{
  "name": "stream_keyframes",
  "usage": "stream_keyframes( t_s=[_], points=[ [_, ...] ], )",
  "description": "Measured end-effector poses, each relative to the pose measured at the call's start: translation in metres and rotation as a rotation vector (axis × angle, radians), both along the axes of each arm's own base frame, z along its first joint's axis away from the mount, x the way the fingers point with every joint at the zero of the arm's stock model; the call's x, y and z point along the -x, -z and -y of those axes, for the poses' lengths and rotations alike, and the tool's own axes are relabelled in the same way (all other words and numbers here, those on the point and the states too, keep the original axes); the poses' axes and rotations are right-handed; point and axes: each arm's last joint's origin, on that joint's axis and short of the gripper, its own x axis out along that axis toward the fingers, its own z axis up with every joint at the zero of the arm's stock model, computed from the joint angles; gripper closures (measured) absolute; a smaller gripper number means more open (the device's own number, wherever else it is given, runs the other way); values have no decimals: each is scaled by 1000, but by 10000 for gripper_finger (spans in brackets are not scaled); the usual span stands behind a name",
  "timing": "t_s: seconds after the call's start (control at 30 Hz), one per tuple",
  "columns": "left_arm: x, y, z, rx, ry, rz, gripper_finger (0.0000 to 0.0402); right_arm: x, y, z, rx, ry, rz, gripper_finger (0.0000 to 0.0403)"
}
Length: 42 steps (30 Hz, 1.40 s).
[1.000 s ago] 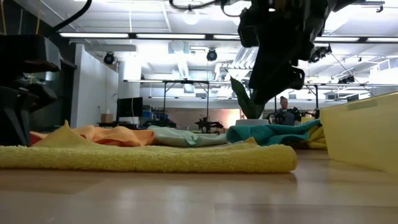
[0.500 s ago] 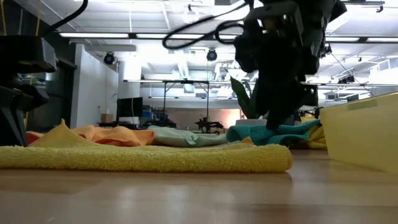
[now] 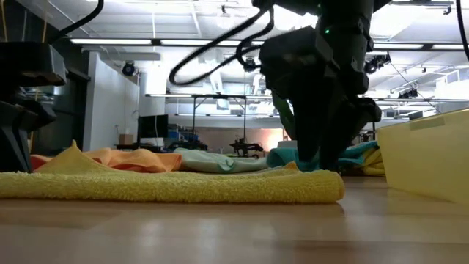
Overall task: Fold microfiber towels
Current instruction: Fold the left yellow microfiber cloth
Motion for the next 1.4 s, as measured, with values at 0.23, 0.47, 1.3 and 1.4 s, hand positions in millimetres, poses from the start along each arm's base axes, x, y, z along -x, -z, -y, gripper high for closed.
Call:
stream_keyframes(
  t_s=[0.23, 0.47, 1.3, 1.4],
  points=[
    [0, 0, 0, -16, 3, 7, 401, -4, -2, -4, -22, 74, 9, 208],
    [0, 0, 0, -20, 2, 9, 401, -7, 7, -4, -11, 126, 1, 208],
    [0, 0, 0, -14, 4, 8, 401, -10, 24, -11, 7, 110, -12, 320],
    [0, 0, 0, -14, 4, 8, 401, -10, 24, -11, 10, 102, -11, 347]
  ],
)
